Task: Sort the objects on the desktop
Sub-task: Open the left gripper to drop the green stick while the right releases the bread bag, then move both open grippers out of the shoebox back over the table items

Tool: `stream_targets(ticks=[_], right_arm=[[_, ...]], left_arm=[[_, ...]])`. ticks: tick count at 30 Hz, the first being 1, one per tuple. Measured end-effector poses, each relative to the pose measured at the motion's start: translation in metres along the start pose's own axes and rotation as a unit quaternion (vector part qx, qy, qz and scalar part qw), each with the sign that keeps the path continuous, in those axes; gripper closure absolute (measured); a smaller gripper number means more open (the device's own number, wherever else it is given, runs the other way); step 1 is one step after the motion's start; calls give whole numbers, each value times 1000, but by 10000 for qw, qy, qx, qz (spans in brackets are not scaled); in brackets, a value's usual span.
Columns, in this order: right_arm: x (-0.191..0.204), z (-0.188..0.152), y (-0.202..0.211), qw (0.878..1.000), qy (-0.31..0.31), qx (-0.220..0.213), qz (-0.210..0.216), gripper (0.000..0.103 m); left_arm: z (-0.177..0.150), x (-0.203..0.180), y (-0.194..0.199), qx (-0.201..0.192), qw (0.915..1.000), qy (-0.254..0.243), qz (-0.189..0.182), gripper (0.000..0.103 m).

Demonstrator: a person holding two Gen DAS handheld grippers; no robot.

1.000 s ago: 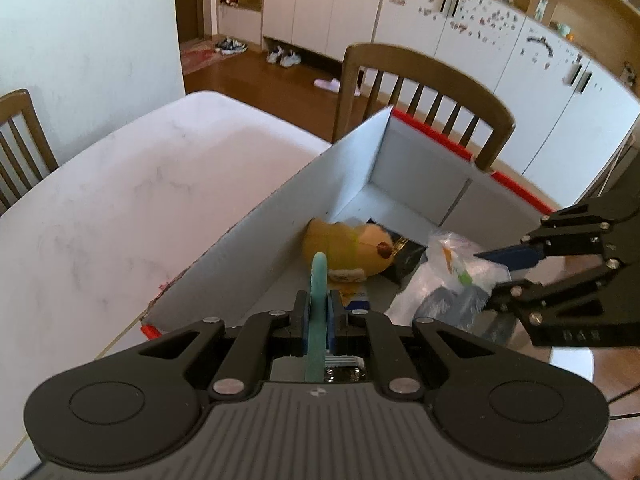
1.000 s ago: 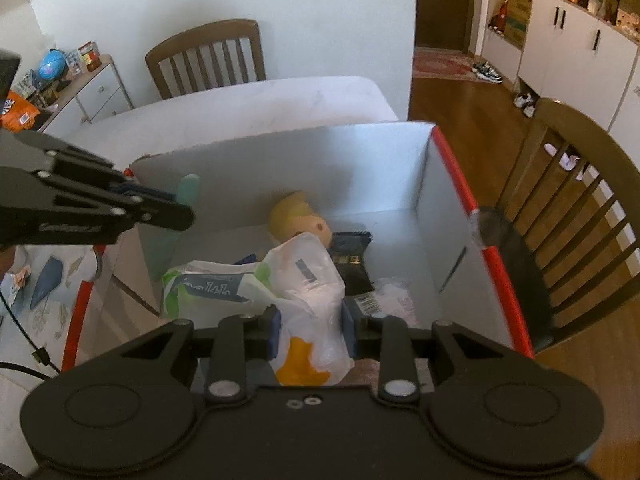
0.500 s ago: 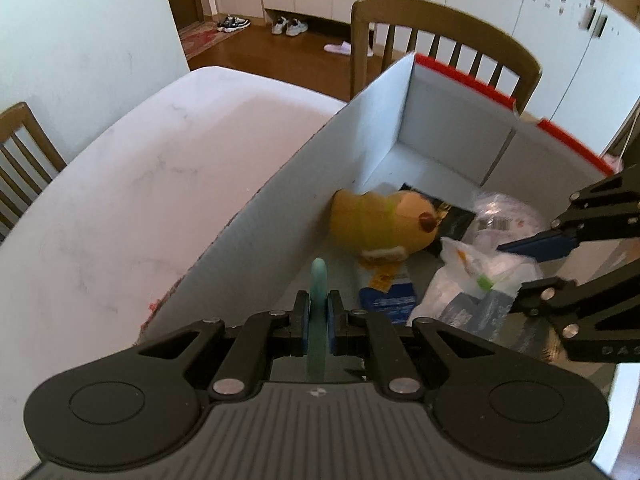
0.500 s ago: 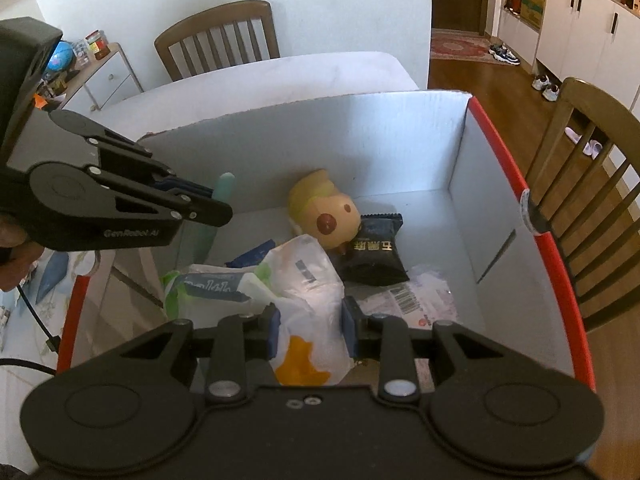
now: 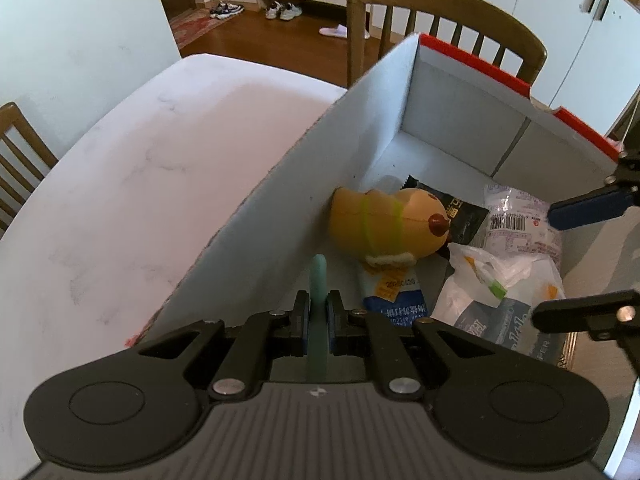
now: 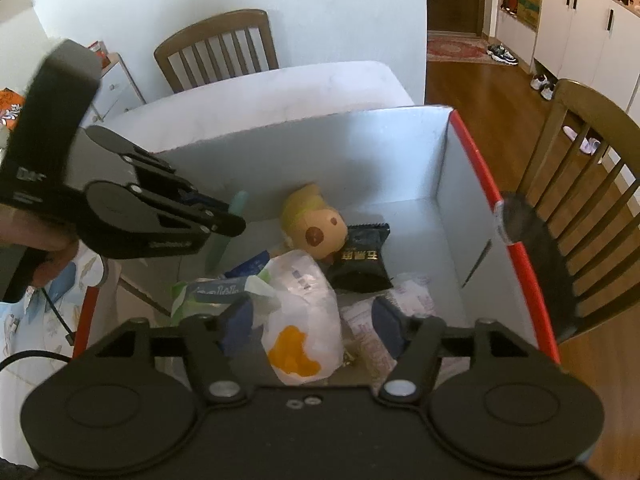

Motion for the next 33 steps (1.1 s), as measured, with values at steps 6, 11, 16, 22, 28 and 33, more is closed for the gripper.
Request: stream_targets(ticks=[6, 11, 16, 22, 28, 33], right_arm=[[-3, -5, 5, 9999, -105, -3, 34, 38], [-3, -7, 6, 9999, -119, -15, 35, 37], [0, -10, 11, 9999, -131, -76, 66, 35], [7, -9, 21, 9998, -106, -166, 81, 34], [16, -9, 33, 9995, -75, -275, 141, 31], [22, -10, 45, 9991, -90, -389, 163, 31]], left_arm=[[-1, -2, -7, 126, 9999, 51, -53, 95], [-2, 2, -5, 194, 9996, 216, -68, 90], [-4, 4, 9, -4, 9984, 468, -330, 52], [-4, -1, 36, -339, 9967, 560, -475, 48], [-9, -3, 62, -606, 9945, 665, -546, 41], [-20, -7, 83, -774, 9929, 671, -605, 36]])
Point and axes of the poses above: each gripper's, at about its wrist camera, not at the fingertips, and y roughly against the way its jaws point, x to its left, z to its top, the point moved 8 cm from there along -y, roughly the way its jaws point, and after that the axes turned 2 degrees about -y, right-handed, at the moved point
